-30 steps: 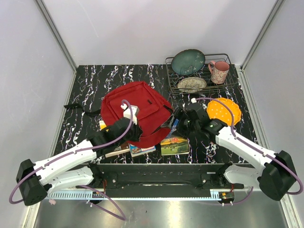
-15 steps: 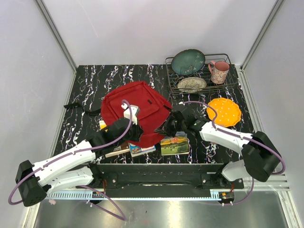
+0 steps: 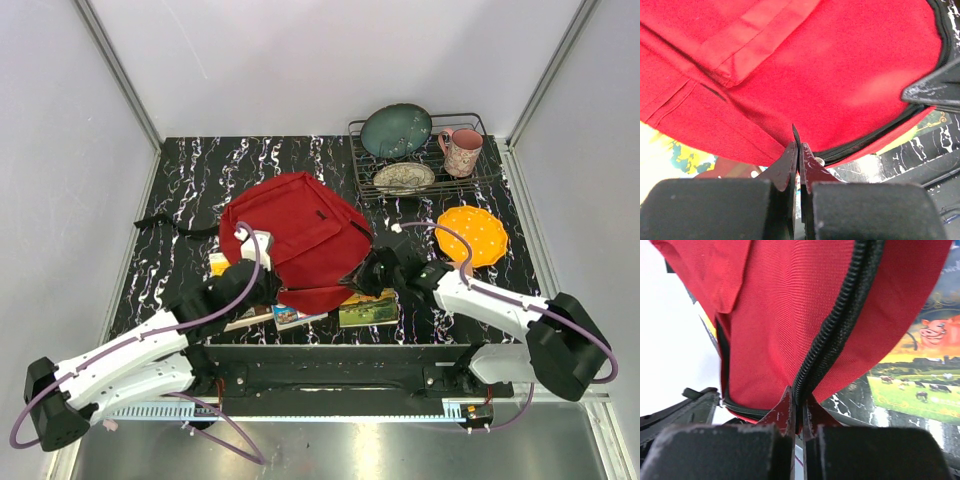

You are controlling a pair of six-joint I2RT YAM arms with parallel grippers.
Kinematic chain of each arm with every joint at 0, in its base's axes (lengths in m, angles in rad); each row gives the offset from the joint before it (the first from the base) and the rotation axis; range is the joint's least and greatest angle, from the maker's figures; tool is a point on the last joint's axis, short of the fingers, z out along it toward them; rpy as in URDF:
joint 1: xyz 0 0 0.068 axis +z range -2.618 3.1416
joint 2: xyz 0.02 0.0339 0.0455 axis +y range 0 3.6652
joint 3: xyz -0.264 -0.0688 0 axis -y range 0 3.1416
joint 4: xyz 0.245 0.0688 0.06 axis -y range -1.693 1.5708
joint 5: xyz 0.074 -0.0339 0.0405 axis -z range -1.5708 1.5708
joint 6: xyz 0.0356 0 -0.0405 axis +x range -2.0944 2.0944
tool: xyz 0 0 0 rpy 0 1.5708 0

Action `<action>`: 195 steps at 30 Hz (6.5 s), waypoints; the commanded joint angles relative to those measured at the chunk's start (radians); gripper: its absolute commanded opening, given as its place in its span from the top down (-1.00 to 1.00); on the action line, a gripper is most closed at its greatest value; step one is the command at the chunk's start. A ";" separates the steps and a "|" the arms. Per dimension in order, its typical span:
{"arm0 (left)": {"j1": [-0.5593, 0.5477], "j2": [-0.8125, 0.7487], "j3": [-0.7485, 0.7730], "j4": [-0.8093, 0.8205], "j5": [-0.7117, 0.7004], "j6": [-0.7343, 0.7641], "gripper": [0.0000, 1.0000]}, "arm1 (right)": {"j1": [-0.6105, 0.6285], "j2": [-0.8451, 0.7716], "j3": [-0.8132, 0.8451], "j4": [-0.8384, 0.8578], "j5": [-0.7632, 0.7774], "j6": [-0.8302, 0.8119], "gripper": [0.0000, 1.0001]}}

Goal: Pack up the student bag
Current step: Unzip the student bag at the center of the board, then pick up the book from the center of the board.

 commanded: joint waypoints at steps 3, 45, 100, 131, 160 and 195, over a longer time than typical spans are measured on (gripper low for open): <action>0.123 -0.042 -0.018 -0.100 -0.072 -0.083 1.00 | -0.009 -0.034 -0.059 -0.019 0.089 -0.010 1.00; 0.365 0.144 0.275 -0.030 0.497 0.299 -0.87 | -0.016 0.217 0.067 0.194 -0.080 -0.178 0.59; 0.014 0.766 0.292 0.357 0.543 -0.042 -0.81 | -0.326 -0.010 -0.080 -0.263 0.038 -0.398 -0.42; 0.002 0.927 0.261 0.568 0.721 -0.054 -0.74 | -0.326 -0.066 -0.266 0.133 -0.214 -0.272 0.10; -0.011 0.911 0.263 0.575 0.730 -0.049 -0.71 | -0.326 -0.169 -0.366 0.388 -0.264 -0.183 0.38; -0.014 0.892 0.257 0.546 0.680 -0.051 -0.69 | -0.326 -0.172 -0.347 0.282 -0.211 -0.201 0.71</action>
